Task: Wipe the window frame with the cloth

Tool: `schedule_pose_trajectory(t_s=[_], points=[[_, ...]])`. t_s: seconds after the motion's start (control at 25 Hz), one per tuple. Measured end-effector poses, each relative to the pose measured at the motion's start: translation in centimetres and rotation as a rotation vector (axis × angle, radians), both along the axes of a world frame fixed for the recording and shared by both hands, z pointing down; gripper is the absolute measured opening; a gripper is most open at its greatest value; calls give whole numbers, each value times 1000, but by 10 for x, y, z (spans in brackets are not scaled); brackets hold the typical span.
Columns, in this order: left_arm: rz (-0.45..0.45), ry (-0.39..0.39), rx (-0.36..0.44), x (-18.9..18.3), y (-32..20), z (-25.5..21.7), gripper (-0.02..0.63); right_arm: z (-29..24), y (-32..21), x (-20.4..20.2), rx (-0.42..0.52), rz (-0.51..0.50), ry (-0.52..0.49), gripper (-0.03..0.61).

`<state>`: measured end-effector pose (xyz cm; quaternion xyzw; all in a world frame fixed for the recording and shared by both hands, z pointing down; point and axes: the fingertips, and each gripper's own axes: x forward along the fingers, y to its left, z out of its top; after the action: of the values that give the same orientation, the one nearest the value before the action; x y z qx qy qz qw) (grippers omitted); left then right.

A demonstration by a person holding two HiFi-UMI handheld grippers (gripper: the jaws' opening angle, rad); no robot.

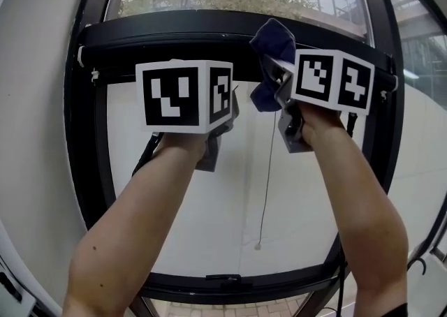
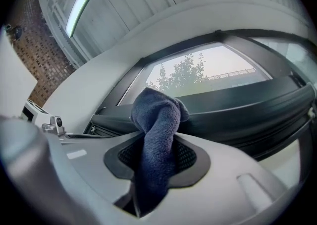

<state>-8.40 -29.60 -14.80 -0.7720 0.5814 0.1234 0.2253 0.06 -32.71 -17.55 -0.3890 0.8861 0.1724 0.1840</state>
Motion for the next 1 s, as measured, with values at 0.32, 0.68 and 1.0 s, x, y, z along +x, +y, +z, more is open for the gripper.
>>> schedule_pose_trajectory(t_s=[0.32,0.68,1.0], points=[[161,-24,-29,36,2,-6,-6,-9,1,40,20,129,-42,126],[147,-89,37,99,1,-14,-6,-13,-3,90,61,182,-19,126],[82,-44,34,131,-34,-20,-6,-11,-20,119,77,159,54,126]])
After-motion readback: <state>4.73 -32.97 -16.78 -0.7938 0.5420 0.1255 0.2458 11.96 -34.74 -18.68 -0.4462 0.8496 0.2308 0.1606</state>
